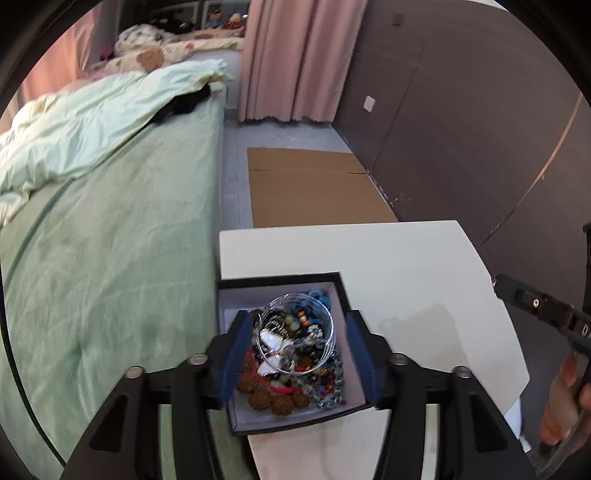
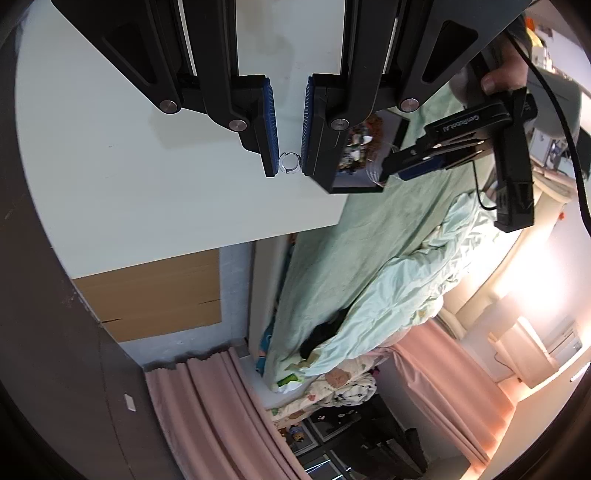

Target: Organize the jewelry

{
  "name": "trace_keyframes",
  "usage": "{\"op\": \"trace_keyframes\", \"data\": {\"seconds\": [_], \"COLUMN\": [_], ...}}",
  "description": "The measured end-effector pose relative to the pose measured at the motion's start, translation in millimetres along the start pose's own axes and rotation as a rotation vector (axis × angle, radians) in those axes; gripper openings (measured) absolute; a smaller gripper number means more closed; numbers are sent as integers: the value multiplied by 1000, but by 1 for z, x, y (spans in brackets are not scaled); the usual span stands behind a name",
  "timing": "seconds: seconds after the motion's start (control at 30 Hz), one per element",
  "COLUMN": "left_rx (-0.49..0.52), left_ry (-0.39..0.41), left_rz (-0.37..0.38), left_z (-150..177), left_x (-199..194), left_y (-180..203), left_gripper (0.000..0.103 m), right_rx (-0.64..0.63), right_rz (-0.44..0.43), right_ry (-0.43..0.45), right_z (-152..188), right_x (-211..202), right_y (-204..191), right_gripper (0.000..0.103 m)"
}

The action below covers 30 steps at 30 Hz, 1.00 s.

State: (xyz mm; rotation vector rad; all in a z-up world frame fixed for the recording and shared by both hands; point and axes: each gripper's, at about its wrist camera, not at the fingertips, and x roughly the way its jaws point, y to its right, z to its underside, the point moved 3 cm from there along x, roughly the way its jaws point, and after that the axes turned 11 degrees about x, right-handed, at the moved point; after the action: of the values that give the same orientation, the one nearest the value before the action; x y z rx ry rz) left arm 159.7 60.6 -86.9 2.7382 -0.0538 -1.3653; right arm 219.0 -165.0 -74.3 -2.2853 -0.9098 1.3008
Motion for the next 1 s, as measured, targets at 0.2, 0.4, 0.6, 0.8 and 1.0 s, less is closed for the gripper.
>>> {"op": "trace_keyframes", "data": {"seconds": [0.2,0.4,0.6,0.8,1.0], "left_rx": [-60,-117,-171,-198,-206], "left_ry": [74,109,138,150,168], "left_rz": [16,0,-12,-5,-2], "left_z": [1,4,8,9,9], "left_x": [-25,-44,-59,-64,-68], "left_y": [-17,-43,-67,-77,-79], "left_gripper": [103,103,103,103,103], "right_rx": [-10,-43,-71,-89,-76], "right_rz": [-67,-133,-144,-143,-122], "right_ry": [-20,-48,-85,-96,-114], "right_z": [8,21,32,36,36], "right_x": [14,33,60,78,85], "right_y": [-22,-52,-77,-92,-92], "right_gripper": [14,14,14,15,65]}}
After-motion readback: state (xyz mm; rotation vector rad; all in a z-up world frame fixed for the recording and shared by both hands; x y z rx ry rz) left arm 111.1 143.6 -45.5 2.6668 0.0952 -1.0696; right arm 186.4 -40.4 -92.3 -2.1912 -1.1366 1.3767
